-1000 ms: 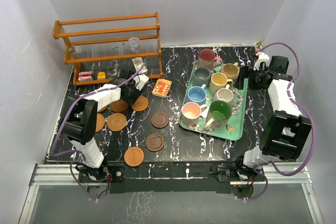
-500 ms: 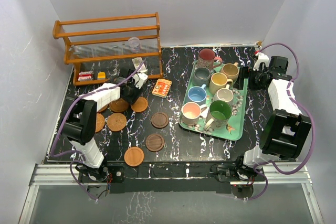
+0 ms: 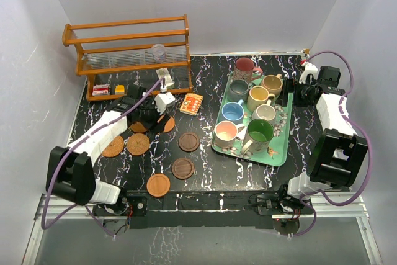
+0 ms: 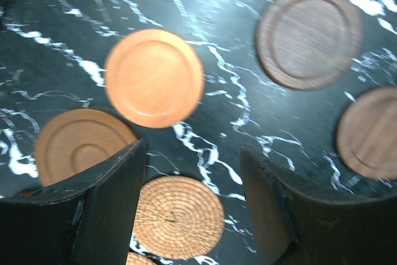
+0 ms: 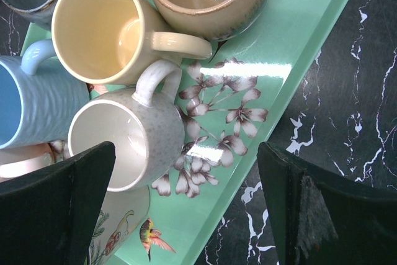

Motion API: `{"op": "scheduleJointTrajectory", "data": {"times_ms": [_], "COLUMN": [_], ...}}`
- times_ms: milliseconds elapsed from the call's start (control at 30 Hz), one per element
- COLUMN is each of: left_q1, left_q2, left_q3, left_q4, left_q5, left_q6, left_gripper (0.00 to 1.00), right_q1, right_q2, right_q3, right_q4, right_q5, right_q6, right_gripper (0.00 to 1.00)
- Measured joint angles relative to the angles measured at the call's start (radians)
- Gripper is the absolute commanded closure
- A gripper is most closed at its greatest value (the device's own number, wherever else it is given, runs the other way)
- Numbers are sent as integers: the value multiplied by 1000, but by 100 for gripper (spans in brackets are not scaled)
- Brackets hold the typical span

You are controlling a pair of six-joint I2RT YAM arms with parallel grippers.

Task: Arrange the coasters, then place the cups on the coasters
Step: Move the coaster to the center of the board.

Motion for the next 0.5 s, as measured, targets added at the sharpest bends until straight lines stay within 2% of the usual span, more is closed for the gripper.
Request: {"op": "scheduleJointTrajectory", "data": {"times_ms": [200,500], "left_q1": [-65,-246], "left_q2": [-132,-297], "left_q3": [-92,-215], "left_q4": [-170,-345], "left_q5": [111,130], "left_q6": [118,227], "left_gripper": [34,37], "right_q1": [0,0], "right_q2": [18,23], "right_q3": [0,0], "right_q4": [0,-1], "right_q5": [1,7], "right_q6": [0,-1], "right_gripper": [2,2]}}
